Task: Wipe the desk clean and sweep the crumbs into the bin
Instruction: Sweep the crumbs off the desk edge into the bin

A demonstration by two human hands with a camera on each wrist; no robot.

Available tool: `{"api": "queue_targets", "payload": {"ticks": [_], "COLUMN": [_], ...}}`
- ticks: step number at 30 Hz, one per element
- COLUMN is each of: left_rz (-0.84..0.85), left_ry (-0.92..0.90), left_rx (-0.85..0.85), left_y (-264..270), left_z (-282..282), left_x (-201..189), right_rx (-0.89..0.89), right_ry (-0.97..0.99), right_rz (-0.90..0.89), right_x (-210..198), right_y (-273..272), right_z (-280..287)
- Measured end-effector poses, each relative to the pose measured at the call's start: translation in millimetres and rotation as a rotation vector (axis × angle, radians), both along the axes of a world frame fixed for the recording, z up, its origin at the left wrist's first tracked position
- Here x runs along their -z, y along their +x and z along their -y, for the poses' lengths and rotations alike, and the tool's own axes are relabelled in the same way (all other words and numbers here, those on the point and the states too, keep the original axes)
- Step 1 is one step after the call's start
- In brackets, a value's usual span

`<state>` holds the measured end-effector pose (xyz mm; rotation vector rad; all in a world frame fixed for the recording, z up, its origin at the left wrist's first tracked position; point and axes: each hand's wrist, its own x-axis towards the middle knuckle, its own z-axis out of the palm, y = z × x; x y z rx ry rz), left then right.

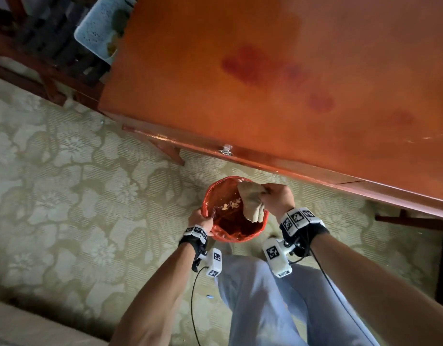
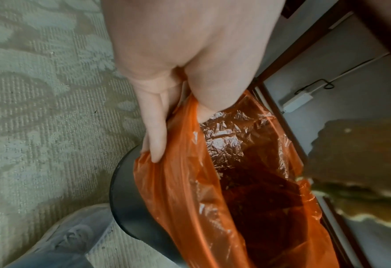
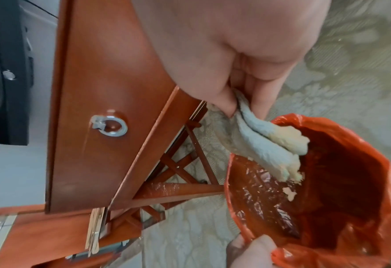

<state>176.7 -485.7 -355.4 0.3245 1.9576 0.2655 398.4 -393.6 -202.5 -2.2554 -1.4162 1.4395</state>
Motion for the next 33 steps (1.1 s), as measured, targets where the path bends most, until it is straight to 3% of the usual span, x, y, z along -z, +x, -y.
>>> {"api": "queue_targets", "payload": {"ticks": [4, 7, 12, 15, 19, 22, 24, 28, 33], "left_rz": [-0.076, -0.094, -0.107, -0.117, 0.069, 0.060, -0.042, -0.085, -0.005], "left_ry": [0.012, 0.024, 0.011, -0.024, -0.052, -0.108, -0.019, 0.336, 0.488], "left_rx": [0.104, 0.156, 0.285, 0.261, 0.182, 0.179, 0.253, 0.387, 0.758], "left_y": [-17, -17, -37, -60, -80, -80, -75, -71, -71], "left_z": [0, -14, -17, -3, 12, 5, -5, -32, -62], "left_x": [85, 76, 118, 151, 152, 127, 92, -30, -193], "right_rx": [-0.088, -0.204, -0.563, -0.611, -0.599, -0.610, -0.613, -0.622, -0.640], "right_ry": [0.008, 0.056, 0.095, 0.109, 0.124, 0.144, 0.138, 0.123, 0.172], "right_rz": [-0.064, -0.086, -0.028, -0.021, -0.024, -0.040, -0.057, -0.090, -0.111], "right_x": [39, 61, 90, 107, 113, 98, 78, 9, -106], "right_y": [-21, -34, -56, -66, -77, -87, -90, -92, -80], "right_z": [-18, -33, -59, -65, -66, -57, -49, -37, -39]}}
